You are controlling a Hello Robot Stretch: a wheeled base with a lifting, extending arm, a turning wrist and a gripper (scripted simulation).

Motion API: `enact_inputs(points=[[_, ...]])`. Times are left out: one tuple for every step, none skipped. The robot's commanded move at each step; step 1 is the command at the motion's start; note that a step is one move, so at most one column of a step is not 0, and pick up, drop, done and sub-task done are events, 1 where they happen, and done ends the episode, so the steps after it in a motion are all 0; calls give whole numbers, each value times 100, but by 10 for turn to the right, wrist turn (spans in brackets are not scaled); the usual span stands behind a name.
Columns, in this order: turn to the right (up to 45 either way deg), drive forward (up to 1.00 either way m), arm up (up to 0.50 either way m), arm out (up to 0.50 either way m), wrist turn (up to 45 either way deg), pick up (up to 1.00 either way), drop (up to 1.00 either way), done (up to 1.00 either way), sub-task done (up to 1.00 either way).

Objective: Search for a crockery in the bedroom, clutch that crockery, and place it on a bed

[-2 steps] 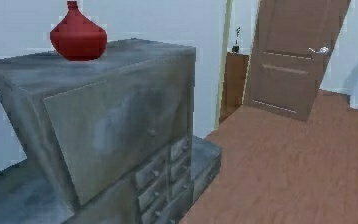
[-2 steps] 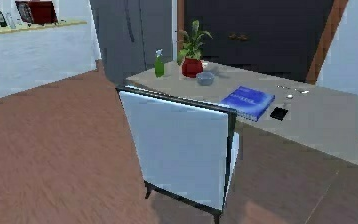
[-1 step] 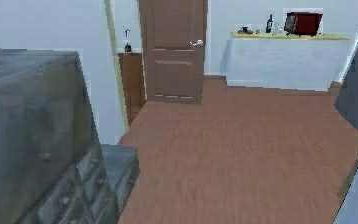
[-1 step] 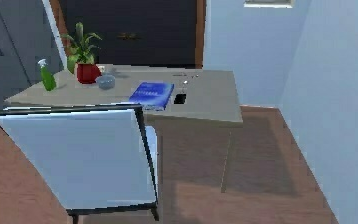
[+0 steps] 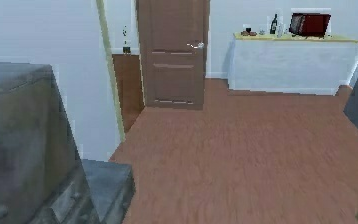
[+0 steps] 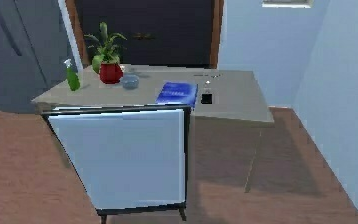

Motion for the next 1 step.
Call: enact_inputs(points=[[0, 100, 0, 0, 0, 0, 0, 0, 0]])
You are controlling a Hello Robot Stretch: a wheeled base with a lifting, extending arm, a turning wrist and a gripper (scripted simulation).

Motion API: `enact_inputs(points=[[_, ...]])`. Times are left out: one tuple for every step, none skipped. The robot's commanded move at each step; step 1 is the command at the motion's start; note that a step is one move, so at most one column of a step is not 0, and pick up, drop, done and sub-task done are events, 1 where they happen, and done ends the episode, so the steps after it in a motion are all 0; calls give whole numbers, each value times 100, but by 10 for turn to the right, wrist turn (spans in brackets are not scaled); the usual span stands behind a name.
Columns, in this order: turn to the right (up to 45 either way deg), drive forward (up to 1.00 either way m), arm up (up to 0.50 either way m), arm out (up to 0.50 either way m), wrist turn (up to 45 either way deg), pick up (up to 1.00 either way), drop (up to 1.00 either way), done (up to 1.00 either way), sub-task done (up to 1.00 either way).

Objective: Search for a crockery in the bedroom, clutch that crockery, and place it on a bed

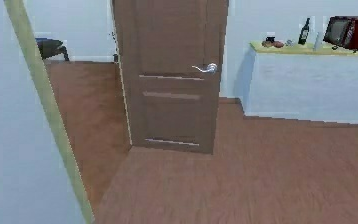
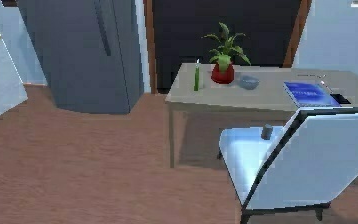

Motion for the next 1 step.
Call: enact_inputs(points=[[180, 0, 0, 0, 0, 0, 0, 0, 0]])
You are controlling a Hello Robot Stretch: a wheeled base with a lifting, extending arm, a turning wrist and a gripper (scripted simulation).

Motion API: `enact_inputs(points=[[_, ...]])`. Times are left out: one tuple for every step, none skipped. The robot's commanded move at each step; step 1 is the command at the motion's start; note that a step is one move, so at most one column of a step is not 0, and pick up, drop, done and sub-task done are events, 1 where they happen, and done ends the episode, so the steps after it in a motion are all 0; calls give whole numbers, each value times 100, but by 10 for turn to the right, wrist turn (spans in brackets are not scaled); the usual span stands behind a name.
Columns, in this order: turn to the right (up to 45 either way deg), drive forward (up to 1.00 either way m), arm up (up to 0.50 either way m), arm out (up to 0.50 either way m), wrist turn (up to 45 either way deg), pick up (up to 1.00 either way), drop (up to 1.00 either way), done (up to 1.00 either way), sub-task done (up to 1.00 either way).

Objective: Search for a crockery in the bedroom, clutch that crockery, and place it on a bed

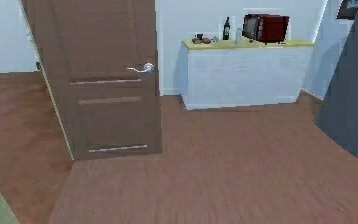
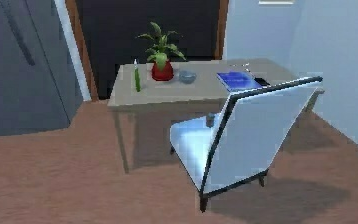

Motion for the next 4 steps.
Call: enact_inputs(points=[[0, 5, 0, 0, 0, 0, 0, 0, 0], [-270, 0, 0, 0, 0, 0, 0, 0, 0], [0, 100, 0, 0, 0, 0, 0, 0, 0], [-60, 0, 0, 0, 0, 0, 0, 0, 0]])
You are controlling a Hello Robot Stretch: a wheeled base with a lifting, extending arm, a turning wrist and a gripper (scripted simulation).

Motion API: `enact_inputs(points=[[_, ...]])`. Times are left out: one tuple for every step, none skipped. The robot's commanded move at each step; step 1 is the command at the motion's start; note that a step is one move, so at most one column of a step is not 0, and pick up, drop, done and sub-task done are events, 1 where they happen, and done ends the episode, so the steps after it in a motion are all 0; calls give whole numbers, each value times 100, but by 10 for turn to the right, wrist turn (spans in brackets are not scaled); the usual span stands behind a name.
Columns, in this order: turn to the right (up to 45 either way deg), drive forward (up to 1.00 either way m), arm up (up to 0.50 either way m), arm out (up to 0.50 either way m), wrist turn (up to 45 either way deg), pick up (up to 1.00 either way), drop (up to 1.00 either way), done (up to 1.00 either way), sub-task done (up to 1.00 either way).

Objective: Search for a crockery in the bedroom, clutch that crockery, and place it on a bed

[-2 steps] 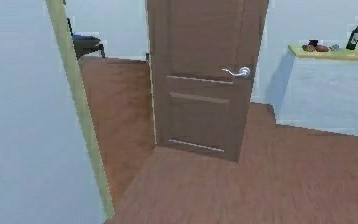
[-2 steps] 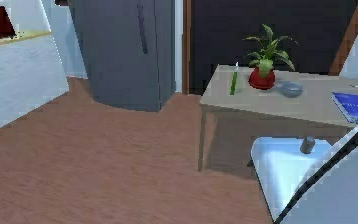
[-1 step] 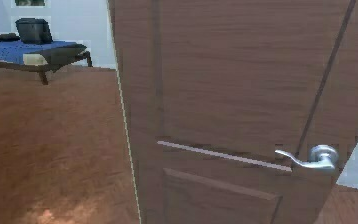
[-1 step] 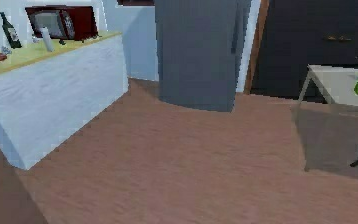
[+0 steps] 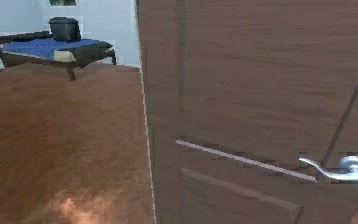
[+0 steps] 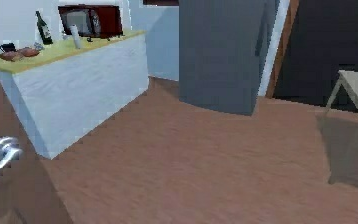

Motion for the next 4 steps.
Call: enact_inputs(points=[[0, 25, 0, 0, 0, 0, 0, 0, 0], [-450, 0, 0, 0, 0, 0, 0, 0, 0], [-120, 0, 0, 0, 0, 0, 0, 0, 0], [0, 30, 0, 0, 0, 0, 0, 0, 0]])
